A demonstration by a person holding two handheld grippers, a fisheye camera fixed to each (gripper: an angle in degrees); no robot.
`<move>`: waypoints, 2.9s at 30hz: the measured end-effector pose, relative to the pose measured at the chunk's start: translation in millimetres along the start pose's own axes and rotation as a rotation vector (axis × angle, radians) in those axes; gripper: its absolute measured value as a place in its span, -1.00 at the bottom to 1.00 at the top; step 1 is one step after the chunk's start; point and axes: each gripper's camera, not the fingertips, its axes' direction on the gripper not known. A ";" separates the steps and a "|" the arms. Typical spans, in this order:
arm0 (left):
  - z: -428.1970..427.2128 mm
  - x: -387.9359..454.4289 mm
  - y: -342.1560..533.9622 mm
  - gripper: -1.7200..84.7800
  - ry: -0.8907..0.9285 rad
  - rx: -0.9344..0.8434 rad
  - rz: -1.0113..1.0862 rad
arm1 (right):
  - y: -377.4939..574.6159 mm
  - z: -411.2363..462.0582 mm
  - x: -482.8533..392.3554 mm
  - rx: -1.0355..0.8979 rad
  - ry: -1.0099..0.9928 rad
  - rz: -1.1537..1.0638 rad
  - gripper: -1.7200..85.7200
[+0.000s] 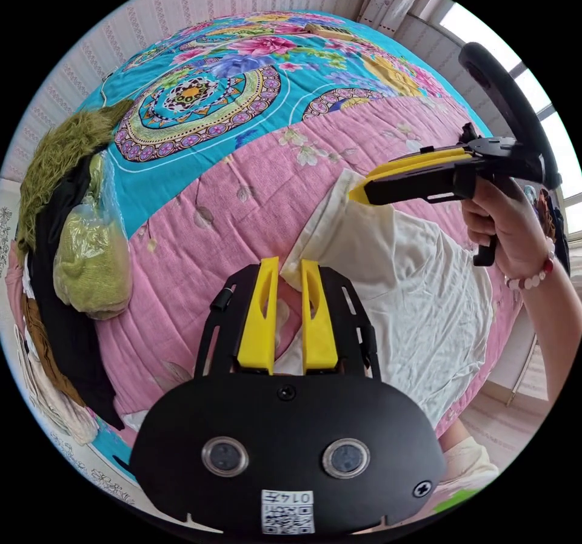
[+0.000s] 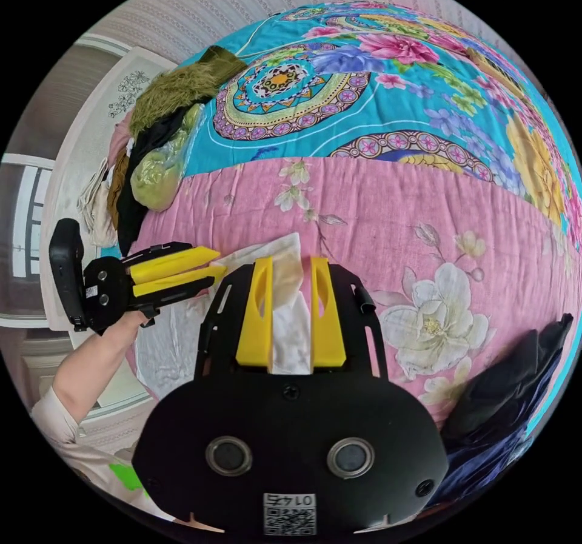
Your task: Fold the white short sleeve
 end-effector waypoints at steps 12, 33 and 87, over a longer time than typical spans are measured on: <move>-69.0 -0.2 55.8 -0.98 0.052 0.294 0.160 | 47.2 -77.6 -28.7 0.235 -0.101 -0.233 -0.96; -79.7 -1.9 179.1 -0.93 0.145 0.313 0.165 | 239.1 -7.8 -73.1 0.137 0.006 -0.446 -0.92; 16.4 44.1 139.7 -0.88 0.072 0.207 0.282 | 305.6 78.5 -27.6 0.162 0.197 -0.139 -0.83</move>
